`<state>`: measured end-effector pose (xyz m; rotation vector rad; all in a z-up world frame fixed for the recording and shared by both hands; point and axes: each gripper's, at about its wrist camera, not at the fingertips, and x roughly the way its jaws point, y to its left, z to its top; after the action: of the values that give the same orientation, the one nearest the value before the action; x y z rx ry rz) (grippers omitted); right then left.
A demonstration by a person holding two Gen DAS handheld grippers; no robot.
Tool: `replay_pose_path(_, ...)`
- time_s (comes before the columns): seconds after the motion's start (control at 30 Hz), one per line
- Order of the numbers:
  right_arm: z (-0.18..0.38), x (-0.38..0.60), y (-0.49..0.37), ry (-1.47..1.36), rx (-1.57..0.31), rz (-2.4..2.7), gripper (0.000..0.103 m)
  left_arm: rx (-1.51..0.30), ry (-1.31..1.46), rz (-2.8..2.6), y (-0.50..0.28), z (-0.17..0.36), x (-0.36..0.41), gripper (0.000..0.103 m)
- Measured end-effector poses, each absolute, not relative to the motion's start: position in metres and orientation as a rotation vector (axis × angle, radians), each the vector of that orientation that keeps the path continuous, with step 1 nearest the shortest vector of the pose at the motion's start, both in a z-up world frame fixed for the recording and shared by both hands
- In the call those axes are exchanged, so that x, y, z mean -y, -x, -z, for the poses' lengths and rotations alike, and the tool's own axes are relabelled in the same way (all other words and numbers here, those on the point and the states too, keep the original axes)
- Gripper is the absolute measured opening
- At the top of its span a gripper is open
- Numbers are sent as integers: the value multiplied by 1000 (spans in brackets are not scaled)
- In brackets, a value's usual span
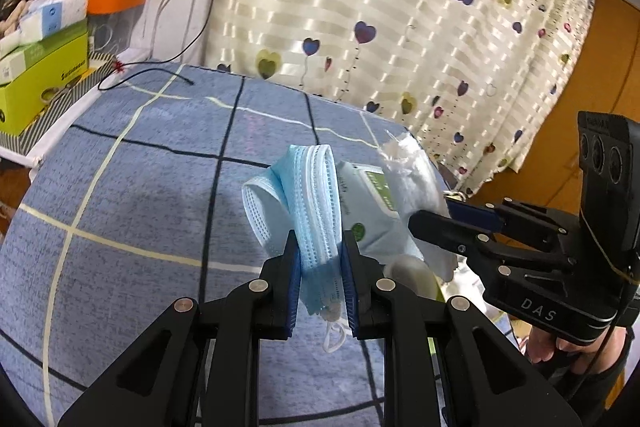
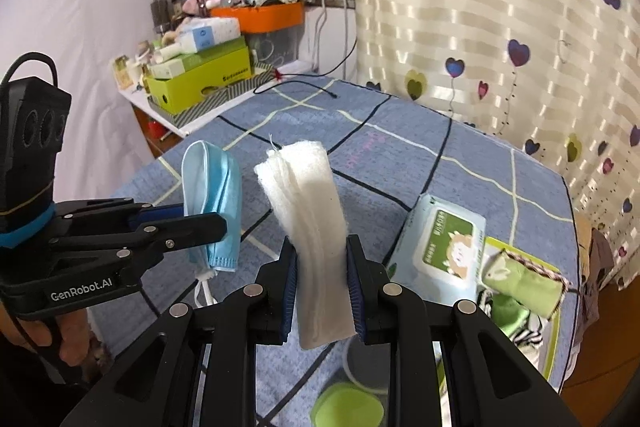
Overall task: Organize soft objects
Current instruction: 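Carry the blue mask and white towel over the white tray box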
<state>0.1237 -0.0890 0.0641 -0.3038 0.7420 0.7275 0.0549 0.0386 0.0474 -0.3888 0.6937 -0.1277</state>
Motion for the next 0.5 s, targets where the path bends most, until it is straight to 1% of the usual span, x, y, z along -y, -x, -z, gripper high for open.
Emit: replay_pose_path(0.5,-71,135,-104,236,-715,-695,22,-689,338,175,-50,-59,2,20)
